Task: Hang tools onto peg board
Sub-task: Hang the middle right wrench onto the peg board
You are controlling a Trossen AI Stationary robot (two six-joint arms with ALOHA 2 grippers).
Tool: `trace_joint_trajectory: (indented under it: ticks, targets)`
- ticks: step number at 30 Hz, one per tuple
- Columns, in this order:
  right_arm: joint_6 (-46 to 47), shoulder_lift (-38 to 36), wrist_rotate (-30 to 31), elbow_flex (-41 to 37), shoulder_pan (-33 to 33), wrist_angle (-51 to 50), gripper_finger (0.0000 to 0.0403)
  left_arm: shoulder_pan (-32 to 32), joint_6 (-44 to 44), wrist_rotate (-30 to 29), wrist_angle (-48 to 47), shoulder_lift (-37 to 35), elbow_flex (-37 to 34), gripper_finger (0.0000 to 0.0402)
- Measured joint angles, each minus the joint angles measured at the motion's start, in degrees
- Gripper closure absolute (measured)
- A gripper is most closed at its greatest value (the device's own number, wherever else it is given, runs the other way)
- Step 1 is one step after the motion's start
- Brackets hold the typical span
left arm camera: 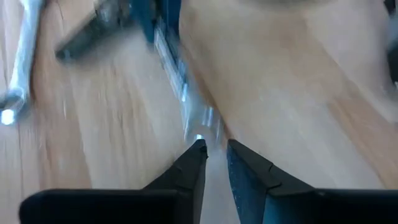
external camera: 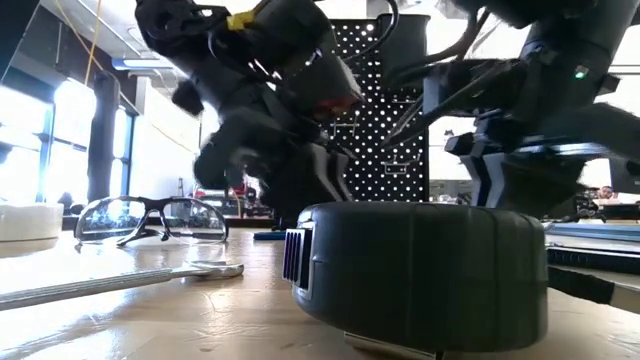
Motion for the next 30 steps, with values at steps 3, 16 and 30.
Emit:
trace_joint_trajectory:
  ticks: [3,16,30]
  targets:
    - [-1.7,0.1,1.2,1.9,0.7,-3.7,0.0373,0.1,0.1,-0.6,-1.8,-2.7,-0.1,0.0330]
    - [-1.7,-0.1,12.0,8.2,1.3,-8.3,0.0373,1.1,3.7,-13.2,-13.7,-16.2,0.1,0.0275]
    - [-2.8,-0.5,28.5,15.3,-0.5,-11.0,0.0373,0.9,2.6,-26.9,-27.4,-40.3,0.2,0.0275]
